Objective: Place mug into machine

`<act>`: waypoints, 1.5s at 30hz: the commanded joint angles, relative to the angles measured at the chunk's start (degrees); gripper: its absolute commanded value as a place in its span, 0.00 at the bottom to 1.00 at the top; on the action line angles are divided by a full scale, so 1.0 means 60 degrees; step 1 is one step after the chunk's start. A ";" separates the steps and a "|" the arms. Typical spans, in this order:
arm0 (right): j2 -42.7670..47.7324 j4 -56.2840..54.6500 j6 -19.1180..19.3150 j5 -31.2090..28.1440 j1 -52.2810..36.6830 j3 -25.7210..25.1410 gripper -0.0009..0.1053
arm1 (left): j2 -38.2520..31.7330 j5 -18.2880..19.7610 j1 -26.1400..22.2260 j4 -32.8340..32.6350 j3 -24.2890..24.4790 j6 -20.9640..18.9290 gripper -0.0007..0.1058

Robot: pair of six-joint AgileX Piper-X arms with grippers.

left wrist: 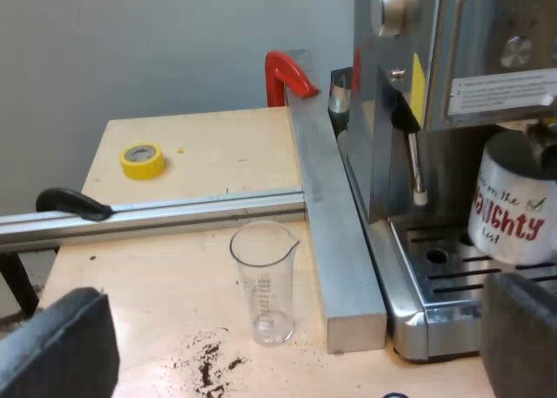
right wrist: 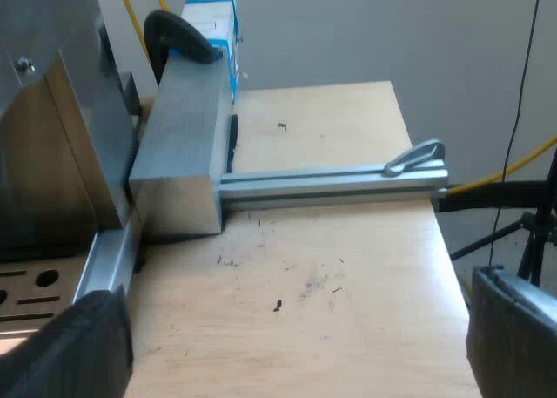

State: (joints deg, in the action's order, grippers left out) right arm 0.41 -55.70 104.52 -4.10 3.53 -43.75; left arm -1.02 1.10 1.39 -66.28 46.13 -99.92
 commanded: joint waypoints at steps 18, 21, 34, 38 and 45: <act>0.0423 0.0627 0.0109 0.0091 0.0009 0.2863 0.76 | -0.1279 -0.0183 0.0006 0.1630 -0.2934 -0.0035 0.80; 0.0423 0.0646 0.0109 0.0091 0.0009 0.2865 0.76 | -0.1279 -0.0183 0.0006 0.1630 -0.2934 -0.0035 0.80; 0.0423 0.0646 0.0109 0.0091 0.0009 0.2865 0.76 | -0.1296 0.0427 0.0006 0.1756 -0.2993 -0.0015 0.80; 0.0423 0.0646 0.0109 0.0091 0.0009 0.2865 0.76 | -0.1296 0.0427 0.0006 0.1756 -0.2993 -0.0015 0.80; 0.0423 0.0646 0.0109 0.0091 0.0009 0.2865 0.76 | -0.1296 0.0427 0.0006 0.1756 -0.2993 -0.0015 0.80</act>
